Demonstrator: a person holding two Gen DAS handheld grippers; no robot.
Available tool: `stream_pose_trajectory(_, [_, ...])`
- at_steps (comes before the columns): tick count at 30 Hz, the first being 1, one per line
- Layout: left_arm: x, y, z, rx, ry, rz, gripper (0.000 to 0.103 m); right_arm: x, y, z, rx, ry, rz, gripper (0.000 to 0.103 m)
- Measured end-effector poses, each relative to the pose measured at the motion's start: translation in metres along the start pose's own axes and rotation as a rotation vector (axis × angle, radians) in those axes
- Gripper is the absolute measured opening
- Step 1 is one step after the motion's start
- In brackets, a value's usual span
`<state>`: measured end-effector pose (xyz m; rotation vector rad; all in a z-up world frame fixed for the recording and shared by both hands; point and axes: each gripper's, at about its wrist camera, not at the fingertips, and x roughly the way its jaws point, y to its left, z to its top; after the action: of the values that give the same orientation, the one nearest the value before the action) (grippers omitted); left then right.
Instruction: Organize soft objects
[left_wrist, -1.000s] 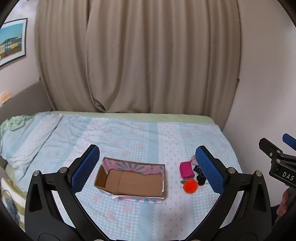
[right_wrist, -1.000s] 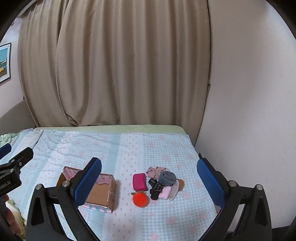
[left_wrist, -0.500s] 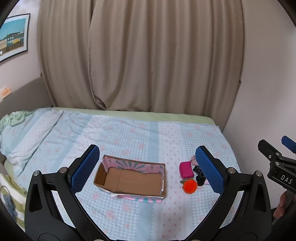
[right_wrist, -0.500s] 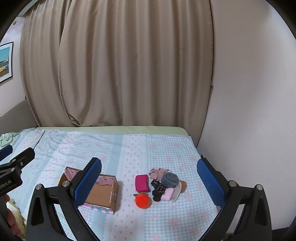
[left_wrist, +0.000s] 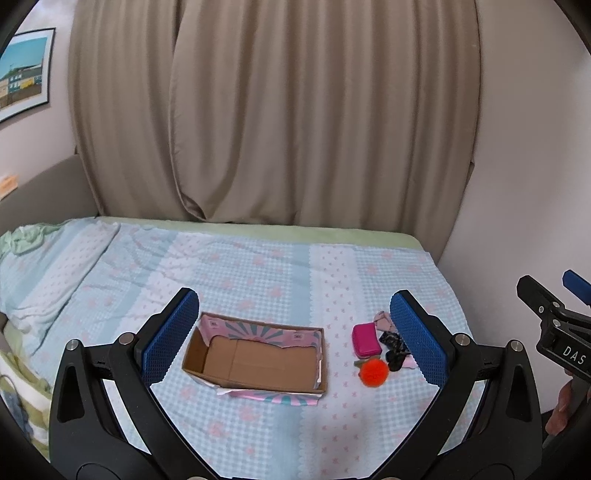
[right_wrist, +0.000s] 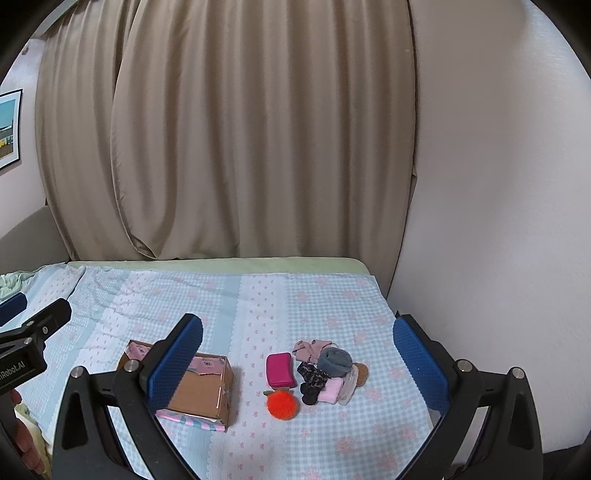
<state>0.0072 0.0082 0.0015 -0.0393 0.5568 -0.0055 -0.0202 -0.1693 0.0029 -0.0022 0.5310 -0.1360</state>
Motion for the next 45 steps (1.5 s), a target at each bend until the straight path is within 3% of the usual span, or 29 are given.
stream_pose_trajectory(33, [-0.005,0.001,0.003,0.000,0.000,-0.020,0.102,-0.006,-0.002,-0.004,0.013,-0.004,-0.014,0.103])
stream_pose_trajectory(45, [0.048,0.005,0.017,0.013,0.110,-0.063,0.102,0.012,0.001,-0.005,0.051,0.064,-0.028,0.103])
